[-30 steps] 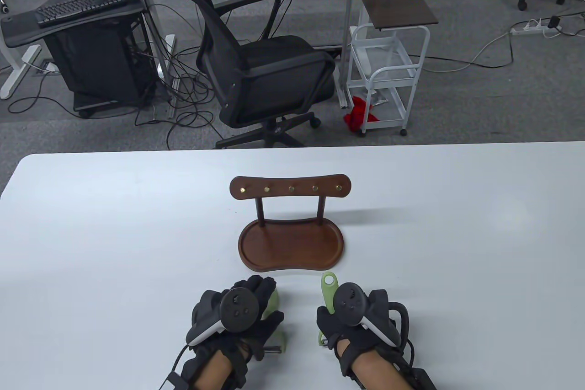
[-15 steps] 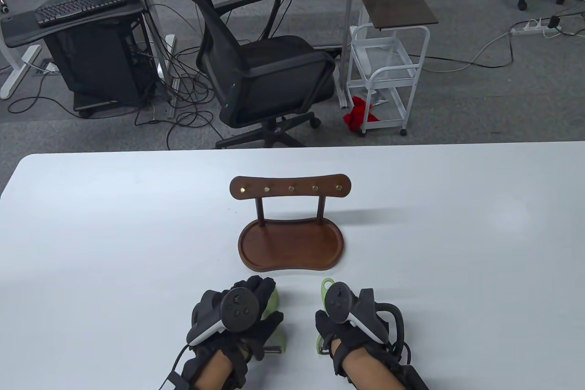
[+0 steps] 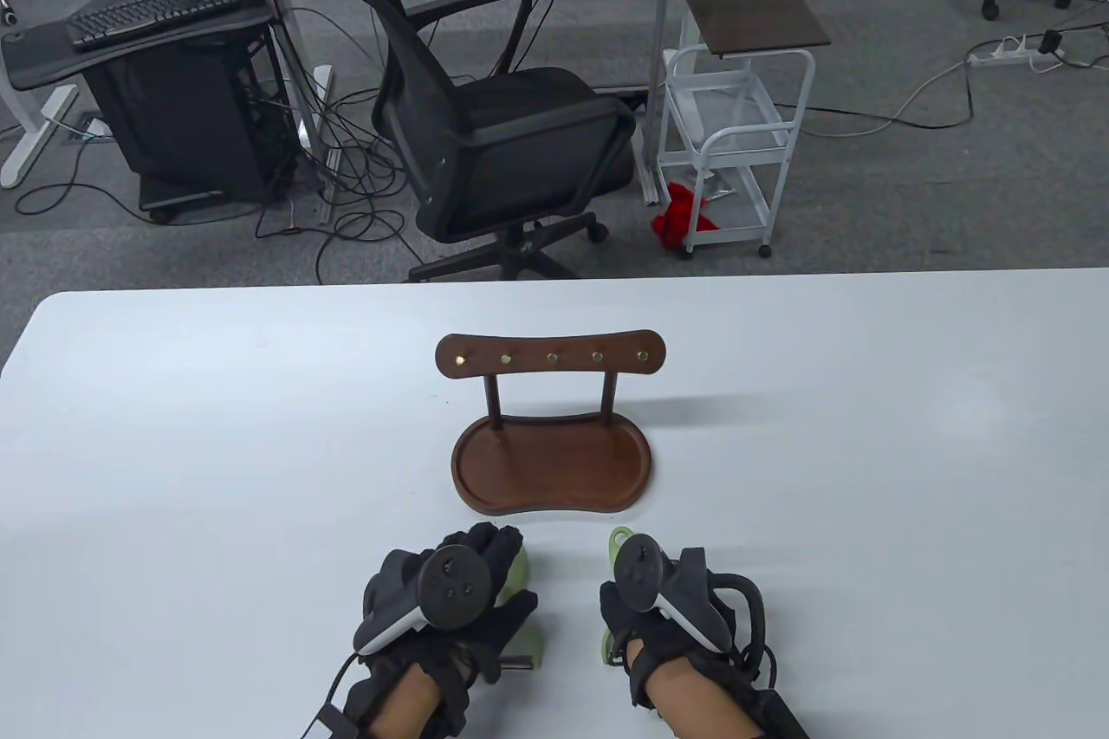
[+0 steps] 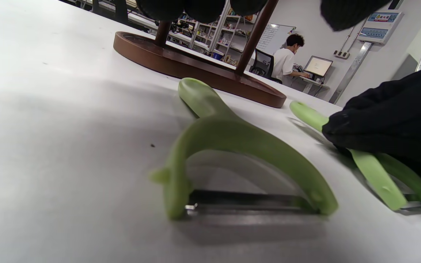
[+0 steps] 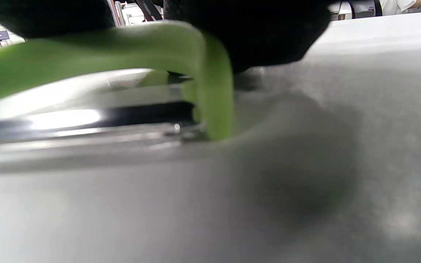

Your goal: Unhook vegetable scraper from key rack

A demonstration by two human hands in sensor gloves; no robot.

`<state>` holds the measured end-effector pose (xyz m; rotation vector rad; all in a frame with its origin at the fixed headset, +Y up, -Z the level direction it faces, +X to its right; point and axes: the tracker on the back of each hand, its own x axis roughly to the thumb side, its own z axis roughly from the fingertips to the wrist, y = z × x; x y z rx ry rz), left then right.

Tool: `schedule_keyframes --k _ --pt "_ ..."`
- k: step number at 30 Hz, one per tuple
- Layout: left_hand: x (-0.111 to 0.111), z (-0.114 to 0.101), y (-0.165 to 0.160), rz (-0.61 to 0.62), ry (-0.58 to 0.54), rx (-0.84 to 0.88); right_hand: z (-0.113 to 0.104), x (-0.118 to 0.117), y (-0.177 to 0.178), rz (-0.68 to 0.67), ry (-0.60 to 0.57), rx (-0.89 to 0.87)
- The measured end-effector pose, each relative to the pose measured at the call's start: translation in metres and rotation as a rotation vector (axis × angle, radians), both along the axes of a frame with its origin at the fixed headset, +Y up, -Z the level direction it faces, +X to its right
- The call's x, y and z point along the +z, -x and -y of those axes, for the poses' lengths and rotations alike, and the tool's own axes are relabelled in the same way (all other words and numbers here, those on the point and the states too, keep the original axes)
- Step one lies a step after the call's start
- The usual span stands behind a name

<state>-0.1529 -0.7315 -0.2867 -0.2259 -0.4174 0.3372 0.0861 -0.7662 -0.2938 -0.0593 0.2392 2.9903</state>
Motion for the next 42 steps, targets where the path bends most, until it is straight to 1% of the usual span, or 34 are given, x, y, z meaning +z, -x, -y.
schedule_keyframes --k 5,13,15,19,23,28,30,35,42 --pt "0.0 0.0 0.0 0.0 0.009 -0.006 -0.001 0.0 0.001 0.006 0.008 0.017" --pt "-0.002 -0.001 0.003 -0.012 0.01 0.0 -0.001 -0.001 -0.002 0.008 0.027 -0.023" --pt "-0.002 -0.001 0.003 -0.015 0.01 0.0 -0.005 0.0 -0.005 0.004 0.031 -0.066" --pt "-0.003 -0.002 0.004 -0.021 0.005 0.001 -0.02 0.003 -0.011 -0.016 -0.038 -0.137" --pt "-0.003 -0.002 0.003 -0.02 0.0 -0.003 -0.036 0.009 -0.019 -0.05 -0.108 -0.228" --pt "-0.001 -0.007 0.006 -0.032 -0.026 0.011 -0.048 0.015 -0.021 -0.137 -0.149 -0.306" --pt "-0.001 -0.009 0.007 -0.035 -0.034 0.015 -0.051 0.018 -0.021 -0.145 -0.169 -0.322" --pt "-0.001 -0.012 0.01 -0.048 -0.047 0.023 -0.055 0.023 -0.015 -0.245 -0.134 -0.354" --pt "-0.001 -0.012 0.012 -0.056 -0.058 0.023 -0.054 0.026 -0.008 -0.321 -0.083 -0.347"
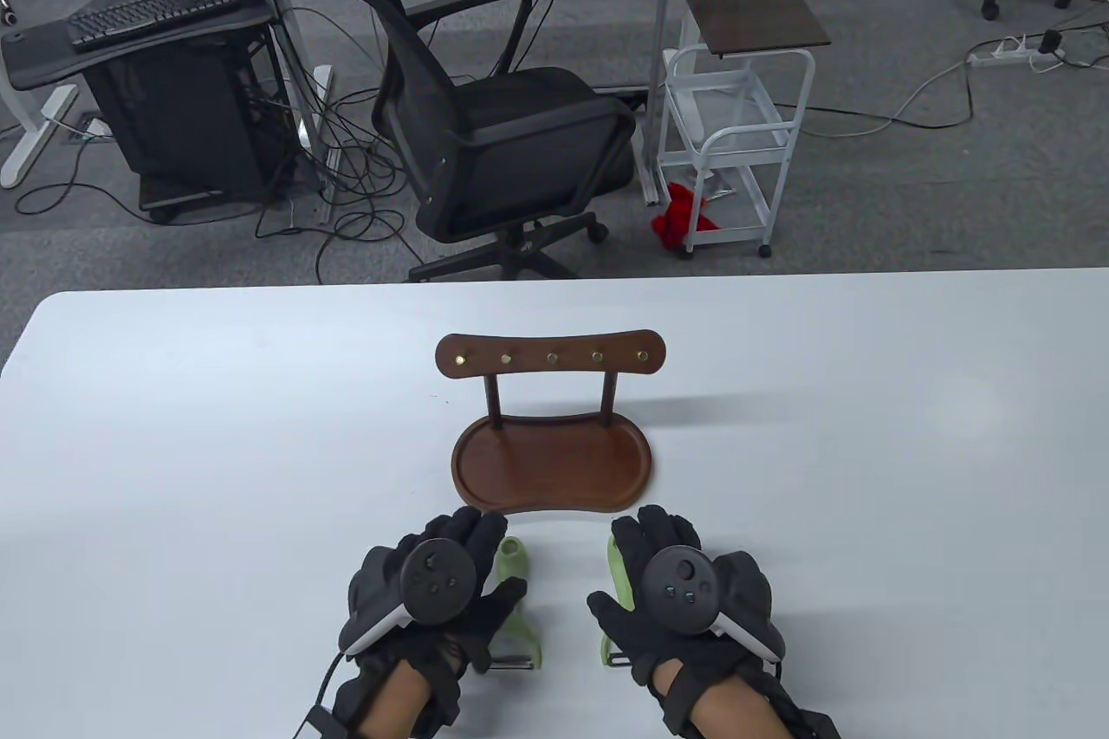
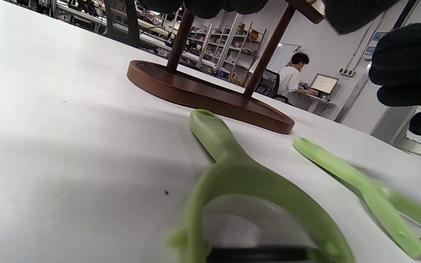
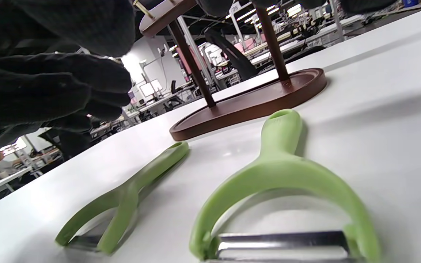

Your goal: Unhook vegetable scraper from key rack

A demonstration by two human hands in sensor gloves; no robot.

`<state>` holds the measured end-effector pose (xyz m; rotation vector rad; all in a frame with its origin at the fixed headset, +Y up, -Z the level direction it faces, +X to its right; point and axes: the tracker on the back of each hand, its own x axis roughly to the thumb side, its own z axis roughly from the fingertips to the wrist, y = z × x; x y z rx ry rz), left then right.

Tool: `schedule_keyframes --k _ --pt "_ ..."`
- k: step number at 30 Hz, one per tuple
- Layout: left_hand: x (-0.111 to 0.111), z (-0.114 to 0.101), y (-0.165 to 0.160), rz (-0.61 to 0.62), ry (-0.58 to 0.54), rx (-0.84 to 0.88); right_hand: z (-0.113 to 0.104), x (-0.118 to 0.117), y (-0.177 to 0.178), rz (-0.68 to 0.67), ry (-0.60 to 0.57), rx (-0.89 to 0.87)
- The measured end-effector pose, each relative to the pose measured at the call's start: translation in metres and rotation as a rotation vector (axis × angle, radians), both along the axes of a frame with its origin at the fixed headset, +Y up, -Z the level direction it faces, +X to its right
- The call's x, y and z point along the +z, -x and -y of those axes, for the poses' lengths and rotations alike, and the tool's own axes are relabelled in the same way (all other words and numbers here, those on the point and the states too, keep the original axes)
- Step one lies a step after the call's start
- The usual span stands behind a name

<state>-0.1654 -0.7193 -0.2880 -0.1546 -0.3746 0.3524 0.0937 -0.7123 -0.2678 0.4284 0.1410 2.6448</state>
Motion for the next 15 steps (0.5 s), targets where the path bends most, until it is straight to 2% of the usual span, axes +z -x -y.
schedule_keyframes --k 15 --pt "0.0007 0.0007 -0.0023 0.009 -0.009 -0.012 0.0018 -0.001 0.0008 -0.025 0.002 -0.037"
